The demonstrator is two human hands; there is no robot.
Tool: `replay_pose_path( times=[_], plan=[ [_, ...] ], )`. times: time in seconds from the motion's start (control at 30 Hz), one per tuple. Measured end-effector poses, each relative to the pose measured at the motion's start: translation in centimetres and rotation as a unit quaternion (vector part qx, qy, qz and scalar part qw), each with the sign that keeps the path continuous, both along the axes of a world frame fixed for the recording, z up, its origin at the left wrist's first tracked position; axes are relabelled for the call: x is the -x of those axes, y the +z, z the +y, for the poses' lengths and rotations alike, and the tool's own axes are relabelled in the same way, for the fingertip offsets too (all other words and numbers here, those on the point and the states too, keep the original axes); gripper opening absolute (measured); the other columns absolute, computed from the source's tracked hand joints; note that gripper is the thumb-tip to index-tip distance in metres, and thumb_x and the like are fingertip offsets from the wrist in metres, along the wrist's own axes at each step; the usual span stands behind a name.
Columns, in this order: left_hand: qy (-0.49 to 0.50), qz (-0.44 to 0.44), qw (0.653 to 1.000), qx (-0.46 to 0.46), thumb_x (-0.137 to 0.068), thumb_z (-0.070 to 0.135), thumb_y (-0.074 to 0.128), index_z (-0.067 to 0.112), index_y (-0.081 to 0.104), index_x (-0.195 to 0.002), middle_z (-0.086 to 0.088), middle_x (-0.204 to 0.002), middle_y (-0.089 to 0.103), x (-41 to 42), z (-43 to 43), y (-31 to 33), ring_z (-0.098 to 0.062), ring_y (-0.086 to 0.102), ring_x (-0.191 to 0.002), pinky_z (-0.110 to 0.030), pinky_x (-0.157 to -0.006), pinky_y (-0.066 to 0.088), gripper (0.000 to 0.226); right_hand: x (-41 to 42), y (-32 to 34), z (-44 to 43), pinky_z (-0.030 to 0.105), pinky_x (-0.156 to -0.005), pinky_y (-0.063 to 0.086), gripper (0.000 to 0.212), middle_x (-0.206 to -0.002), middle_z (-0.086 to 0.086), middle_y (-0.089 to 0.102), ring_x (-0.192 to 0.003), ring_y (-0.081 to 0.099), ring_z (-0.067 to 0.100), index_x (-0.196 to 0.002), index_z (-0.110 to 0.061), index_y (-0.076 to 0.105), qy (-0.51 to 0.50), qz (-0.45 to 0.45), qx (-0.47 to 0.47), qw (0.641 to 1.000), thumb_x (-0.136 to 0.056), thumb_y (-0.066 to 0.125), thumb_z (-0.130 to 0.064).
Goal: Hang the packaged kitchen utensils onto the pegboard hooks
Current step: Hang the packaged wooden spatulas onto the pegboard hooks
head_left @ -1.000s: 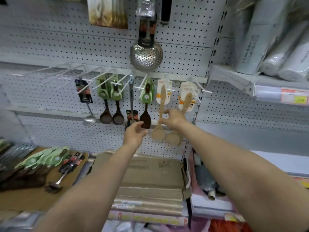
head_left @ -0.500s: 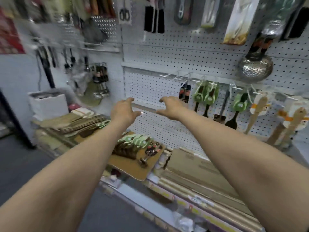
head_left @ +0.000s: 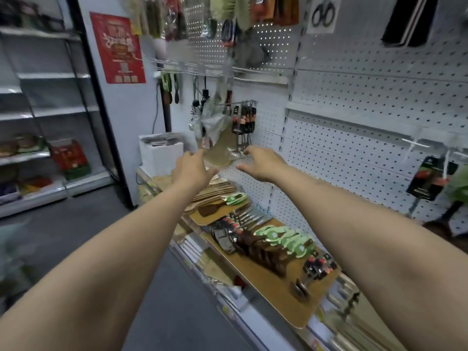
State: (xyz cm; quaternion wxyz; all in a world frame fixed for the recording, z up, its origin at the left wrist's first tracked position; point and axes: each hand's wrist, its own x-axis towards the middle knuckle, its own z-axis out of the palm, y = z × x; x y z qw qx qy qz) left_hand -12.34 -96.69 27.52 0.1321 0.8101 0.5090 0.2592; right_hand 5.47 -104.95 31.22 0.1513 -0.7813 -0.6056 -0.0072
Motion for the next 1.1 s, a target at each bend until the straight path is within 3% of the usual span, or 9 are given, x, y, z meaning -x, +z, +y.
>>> replay_pose_path(
  times=[0.27,0.47,0.87,1.1],
  plan=[
    [0.038,-0.01,0.999,0.019,-0.087,0.053,0.065,0.028,0.051,-0.136,-0.011,-0.135,0.053,1.2,16.8,1.8,-0.034,0.049,-0.125,-0.043,-0.089,0.046,0.057,1.2,1.5,18.5,0.036,-0.093,0.048,0.063,-0.139,0.011,0.057,-0.123,0.057,0.031,-0.142,-0.014,0.048,0.03,0.02,0.009,0.999,-0.092,0.063,-0.05],
    [-0.007,-0.041,0.999,0.033,-0.083,0.047,0.07,0.026,0.051,-0.14,-0.009,-0.138,0.055,2.4,29.3,-0.2,-0.031,0.049,-0.127,-0.044,-0.097,0.048,0.064,2.8,0.6,29.9,0.033,-0.091,0.045,0.066,-0.142,0.009,0.056,-0.124,0.056,0.028,-0.144,-0.014,0.047,0.023,0.013,0.029,0.999,-0.092,0.067,-0.049],
    [-0.122,0.003,0.99,0.065,-0.084,0.044,0.072,0.028,0.048,-0.142,-0.011,-0.139,0.05,4.9,52.4,-2.9,-0.032,0.049,-0.126,-0.045,-0.097,0.047,0.065,6.1,-3.7,48.1,0.039,-0.104,0.045,0.071,-0.146,0.008,0.052,-0.129,0.054,0.028,-0.147,-0.014,0.043,-0.123,0.065,0.053,0.989,-0.089,0.072,-0.045],
    [-0.177,-0.004,0.977,0.119,-0.076,0.044,0.077,0.025,0.054,-0.136,-0.01,-0.125,0.063,3.8,62.0,-6.7,-0.03,0.059,-0.114,-0.046,-0.095,0.052,0.067,5.2,-7.6,56.5,0.043,-0.106,0.045,0.071,-0.146,0.011,0.05,-0.131,0.051,0.031,-0.146,-0.014,0.045,-0.182,0.086,0.078,0.976,-0.089,0.069,-0.048]
  ],
)
